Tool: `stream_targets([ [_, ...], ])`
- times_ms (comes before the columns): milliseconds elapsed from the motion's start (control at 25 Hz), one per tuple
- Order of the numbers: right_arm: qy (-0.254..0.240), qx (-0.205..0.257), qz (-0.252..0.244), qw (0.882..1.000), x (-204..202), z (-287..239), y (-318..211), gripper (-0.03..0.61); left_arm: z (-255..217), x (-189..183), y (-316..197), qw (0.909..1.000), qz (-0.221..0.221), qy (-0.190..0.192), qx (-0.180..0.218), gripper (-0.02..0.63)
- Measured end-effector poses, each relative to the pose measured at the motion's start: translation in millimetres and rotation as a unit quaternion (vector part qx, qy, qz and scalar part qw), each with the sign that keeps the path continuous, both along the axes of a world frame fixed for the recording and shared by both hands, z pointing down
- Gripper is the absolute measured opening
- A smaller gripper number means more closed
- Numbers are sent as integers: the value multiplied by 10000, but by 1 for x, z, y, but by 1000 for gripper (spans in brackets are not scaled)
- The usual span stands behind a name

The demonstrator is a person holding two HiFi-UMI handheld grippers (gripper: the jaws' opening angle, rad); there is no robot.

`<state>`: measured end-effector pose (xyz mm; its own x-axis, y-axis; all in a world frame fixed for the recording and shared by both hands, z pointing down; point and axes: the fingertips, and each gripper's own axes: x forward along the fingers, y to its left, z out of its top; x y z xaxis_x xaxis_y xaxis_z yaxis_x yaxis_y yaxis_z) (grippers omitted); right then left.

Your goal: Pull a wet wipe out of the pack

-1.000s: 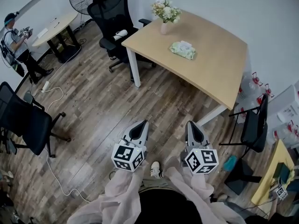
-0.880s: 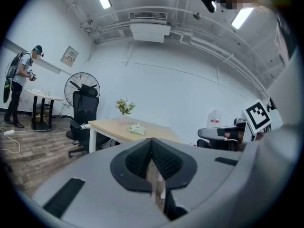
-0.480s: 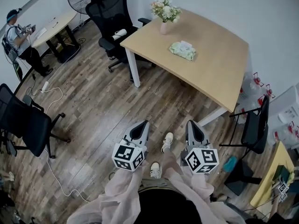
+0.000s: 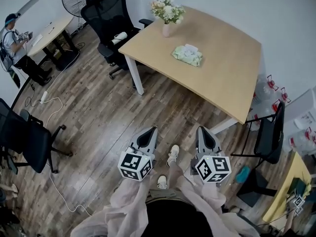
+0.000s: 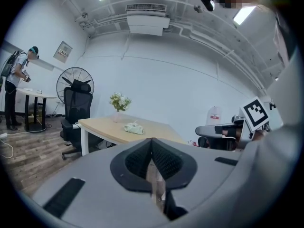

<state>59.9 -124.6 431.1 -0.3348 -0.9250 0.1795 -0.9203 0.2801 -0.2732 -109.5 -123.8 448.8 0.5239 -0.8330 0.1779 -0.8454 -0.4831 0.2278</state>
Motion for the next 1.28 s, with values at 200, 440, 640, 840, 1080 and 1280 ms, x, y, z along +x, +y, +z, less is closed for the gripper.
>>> stream_targets([
  [200, 2, -12, 2, 10000, 10, 0, -35, 11, 2, 11, -39, 10000, 21, 16, -26, 11],
  [440, 36, -2, 56, 10000, 28, -4, -85, 11, -6, 25, -90, 10000, 67, 4, 33, 11],
  [640, 43, -8, 37, 10000, 39, -7, -123, 11, -5, 35, -125, 10000, 29, -36, -24, 11],
  [840, 47, -23, -28, 10000, 48, -9, -163, 11, -6, 45, -162, 9999, -8, -99, -56, 11],
  [1080, 40, 30, -149, 9999, 60, -11, -205, 11, -8, 57, -202, 9998, -88, -158, -8, 11],
  [1280, 18, 73, -235, 9997, 66, -12, -231, 11, -13, 66, -227, 9997, -112, -178, 96, 11],
])
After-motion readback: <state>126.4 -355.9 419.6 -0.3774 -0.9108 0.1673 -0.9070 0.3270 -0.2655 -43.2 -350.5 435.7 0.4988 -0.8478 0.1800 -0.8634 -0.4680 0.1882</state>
